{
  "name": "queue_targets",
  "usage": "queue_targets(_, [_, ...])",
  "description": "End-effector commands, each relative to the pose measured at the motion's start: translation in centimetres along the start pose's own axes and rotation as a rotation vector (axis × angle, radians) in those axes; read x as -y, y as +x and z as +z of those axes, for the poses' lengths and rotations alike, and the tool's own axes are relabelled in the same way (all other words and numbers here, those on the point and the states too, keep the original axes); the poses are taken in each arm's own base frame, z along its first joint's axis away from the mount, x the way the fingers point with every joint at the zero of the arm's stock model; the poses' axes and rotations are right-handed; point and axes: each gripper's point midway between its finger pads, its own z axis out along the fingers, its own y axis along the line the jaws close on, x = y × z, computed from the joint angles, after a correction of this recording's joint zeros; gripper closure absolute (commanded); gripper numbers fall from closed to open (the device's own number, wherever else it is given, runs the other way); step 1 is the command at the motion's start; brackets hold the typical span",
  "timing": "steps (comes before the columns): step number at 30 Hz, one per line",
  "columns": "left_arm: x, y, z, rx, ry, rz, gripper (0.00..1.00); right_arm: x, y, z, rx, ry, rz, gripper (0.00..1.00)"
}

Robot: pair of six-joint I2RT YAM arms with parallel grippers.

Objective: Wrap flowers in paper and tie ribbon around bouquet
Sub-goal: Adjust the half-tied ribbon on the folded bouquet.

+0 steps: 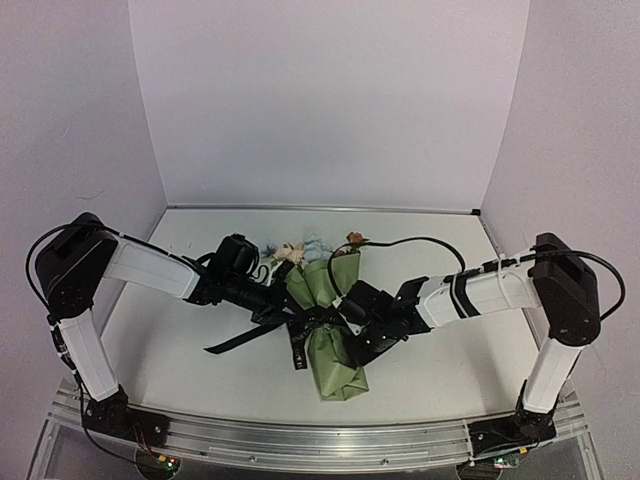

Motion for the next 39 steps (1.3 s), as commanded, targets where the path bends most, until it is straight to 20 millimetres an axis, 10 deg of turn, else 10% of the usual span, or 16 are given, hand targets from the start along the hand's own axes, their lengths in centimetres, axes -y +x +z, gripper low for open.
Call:
queue_targets(1, [3.1,-2.0,-0.7,0.087,0.102,-0.027,1.0,1.0,0.7,-1.4,0.004,0.004,-0.153,0.84])
queue_targets(21, [0.0,-4.2,3.0,0.061,0.03,-0.061,1.0,6.5,0.4,-3.7,0.001,-0.007,-0.2,0.75])
queue_targets(32, [-1.6,-3.7,3.4,0.058,-0.074,0.077,1.0,1.5,-3.2,-11.5,0.106,-0.163,-0.066,0.49])
queue_targets(39, [-1.7,-3.7,3.1,0.088,-0.129,0.181,1.0,-3.1,-5.5,-9.8,0.072,-0.206,-0.189,0.46])
